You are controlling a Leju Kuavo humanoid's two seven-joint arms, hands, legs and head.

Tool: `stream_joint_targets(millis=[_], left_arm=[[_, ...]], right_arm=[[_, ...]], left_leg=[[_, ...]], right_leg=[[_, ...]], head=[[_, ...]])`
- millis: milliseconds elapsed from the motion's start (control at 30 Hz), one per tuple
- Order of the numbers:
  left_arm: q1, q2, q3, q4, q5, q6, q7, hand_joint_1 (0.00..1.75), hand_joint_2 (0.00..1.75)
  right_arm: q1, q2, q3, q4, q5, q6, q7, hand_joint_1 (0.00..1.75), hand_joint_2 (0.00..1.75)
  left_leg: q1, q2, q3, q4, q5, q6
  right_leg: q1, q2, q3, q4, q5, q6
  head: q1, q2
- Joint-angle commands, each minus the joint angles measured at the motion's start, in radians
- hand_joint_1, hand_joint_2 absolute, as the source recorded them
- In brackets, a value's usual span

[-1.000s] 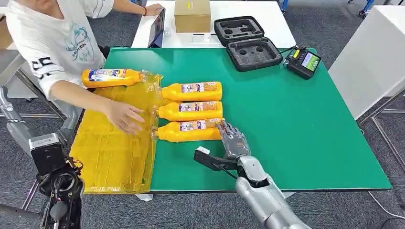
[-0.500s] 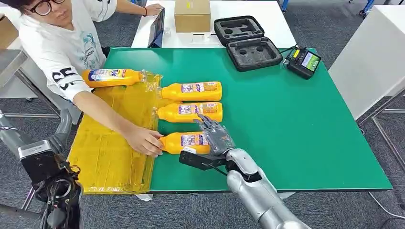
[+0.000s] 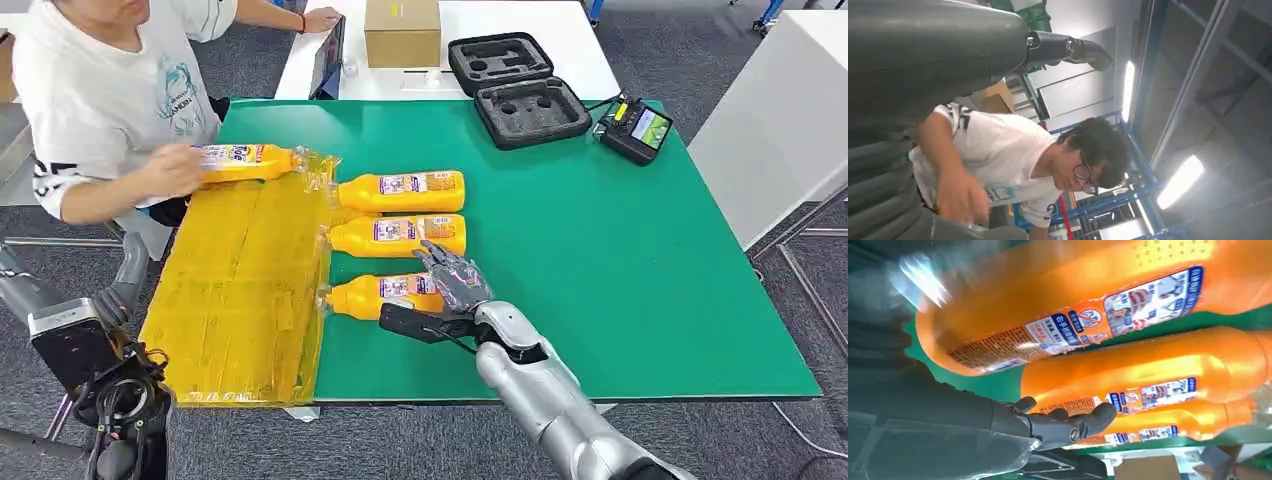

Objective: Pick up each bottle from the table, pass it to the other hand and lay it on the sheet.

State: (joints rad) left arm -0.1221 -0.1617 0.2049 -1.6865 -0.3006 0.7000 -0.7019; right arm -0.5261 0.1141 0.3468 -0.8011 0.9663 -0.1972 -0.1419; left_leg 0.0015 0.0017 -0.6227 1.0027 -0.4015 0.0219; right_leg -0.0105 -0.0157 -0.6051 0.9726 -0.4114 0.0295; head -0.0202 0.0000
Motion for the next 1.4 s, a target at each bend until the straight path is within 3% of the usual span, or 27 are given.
stream_joint_targets(millis=[33,267,433,467,500,533,700,933,1000,1100,1200,1267,1333,1400], left_arm=[[-0.021,-0.007,0.010,0.046,-0.006,-0.002,0.004,0.00,1.75],[-0.042,-0.006,0.008,0.089,0.007,-0.002,0.004,0.00,1.75],[-0.057,-0.006,0.004,0.123,0.018,-0.002,0.004,0.00,1.75],[-0.058,-0.004,0.000,0.126,0.022,-0.002,0.004,0.00,1.75],[-0.060,-0.005,0.000,0.124,0.021,-0.002,0.004,0.00,1.75],[-0.061,-0.006,-0.001,0.124,0.021,-0.002,0.004,0.00,1.75],[-0.070,-0.007,-0.009,0.140,0.028,-0.002,0.004,0.00,1.75],[-0.084,0.005,-0.055,0.170,0.061,-0.002,0.004,0.00,1.75],[-0.080,0.040,-0.121,0.214,0.126,-0.002,0.004,0.00,1.75],[-0.115,0.090,-0.203,0.406,0.320,-0.215,0.004,0.00,1.75],[-0.123,0.091,-0.206,0.437,0.336,-0.255,0.004,0.00,1.75],[-0.123,0.096,-0.202,0.486,0.423,-0.388,0.046,0.00,1.75],[-0.106,0.093,-0.177,0.489,0.491,-0.452,0.063,0.00,1.75],[-0.093,0.099,-0.170,0.484,0.499,-0.460,0.059,0.00,1.75]], right_arm=[[-0.076,0.007,0.006,0.165,-0.016,0.021,0.003,0.00,1.75],[-0.102,0.007,-0.015,0.297,-0.050,0.056,-0.015,0.00,1.75],[-0.124,0.007,-0.023,0.365,-0.072,0.144,-0.007,0.00,1.75],[-0.125,0.007,-0.026,0.370,-0.075,0.152,-0.005,0.07,1.75],[-0.125,0.005,-0.023,0.376,-0.073,0.160,-0.003,0.56,1.75],[-0.124,0.004,-0.023,0.378,-0.073,0.162,-0.003,1.36,1.75],[-0.129,0.000,-0.015,0.394,-0.066,0.196,0.022,1.73,1.75],[-0.104,-0.007,-0.046,0.354,-0.135,0.253,-0.106,1.75,1.75],[-0.096,-0.004,-0.050,0.328,-0.171,0.265,-0.166,1.75,1.75],[-0.054,-0.014,-0.065,0.246,-0.255,0.297,-0.370,1.75,1.75],[-0.042,-0.018,-0.064,0.223,-0.265,0.297,-0.403,1.75,1.75],[-0.006,-0.004,-0.120,0.149,-0.388,0.351,-0.555,1.75,1.75],[0.051,0.011,-0.145,-0.015,-0.532,0.364,-0.556,1.75,1.75],[0.048,0.017,-0.142,-0.013,-0.533,0.362,-0.553,1.75,1.75]], left_leg=[[0.001,0.001,0.004,0.000,-0.002,-0.001],[0.001,-0.001,0.005,0.000,-0.002,-0.001],[0.000,-0.002,0.004,-0.001,-0.001,-0.001],[0.001,-0.002,0.005,-0.001,-0.001,-0.001],[0.001,-0.002,0.005,-0.001,-0.001,-0.001],[0.001,-0.002,0.006,-0.001,-0.001,-0.001],[0.002,-0.002,0.009,-0.001,-0.001,-0.002],[0.001,-0.003,0.010,-0.001,0.000,-0.001],[0.001,-0.003,0.010,-0.002,0.000,-0.001],[0.002,-0.003,0.013,-0.003,-0.001,-0.002],[0.001,-0.004,0.013,-0.003,0.000,-0.002],[0.001,-0.003,0.013,-0.003,0.000,-0.002],[0.001,0.001,0.010,-0.001,-0.001,-0.002],[0.000,0.002,0.010,-0.001,-0.002,-0.002]], right_leg=[[0.000,0.002,0.003,0.000,-0.001,-0.001],[0.001,0.001,0.005,-0.001,-0.001,-0.001],[0.000,-0.001,0.004,-0.001,-0.001,-0.001],[0.001,-0.001,0.005,-0.002,-0.001,-0.001],[0.001,-0.001,0.005,-0.001,-0.001,-0.001],[0.001,-0.001,0.006,-0.002,-0.002,-0.001],[0.002,0.000,0.008,-0.002,-0.001,-0.002],[0.001,-0.002,0.009,-0.002,-0.001,-0.001],[0.001,-0.001,0.010,-0.003,-0.001,-0.001],[0.001,-0.001,0.013,-0.004,-0.002,-0.002],[0.001,-0.002,0.012,-0.004,-0.001,-0.002],[0.001,-0.001,0.013,-0.003,-0.001,-0.002],[0.001,0.003,0.009,-0.002,-0.001,-0.002],[0.000,0.004,0.008,-0.001,-0.001,-0.001]], head=[[0.000,0.000],[0.000,0.000],[0.000,0.000],[0.000,0.000],[0.000,0.000],[0.000,0.000],[0.000,0.000],[0.000,0.000],[0.000,0.000],[0.000,0.000],[0.000,0.000],[0.000,0.000],[0.000,0.000],[0.000,0.000]])
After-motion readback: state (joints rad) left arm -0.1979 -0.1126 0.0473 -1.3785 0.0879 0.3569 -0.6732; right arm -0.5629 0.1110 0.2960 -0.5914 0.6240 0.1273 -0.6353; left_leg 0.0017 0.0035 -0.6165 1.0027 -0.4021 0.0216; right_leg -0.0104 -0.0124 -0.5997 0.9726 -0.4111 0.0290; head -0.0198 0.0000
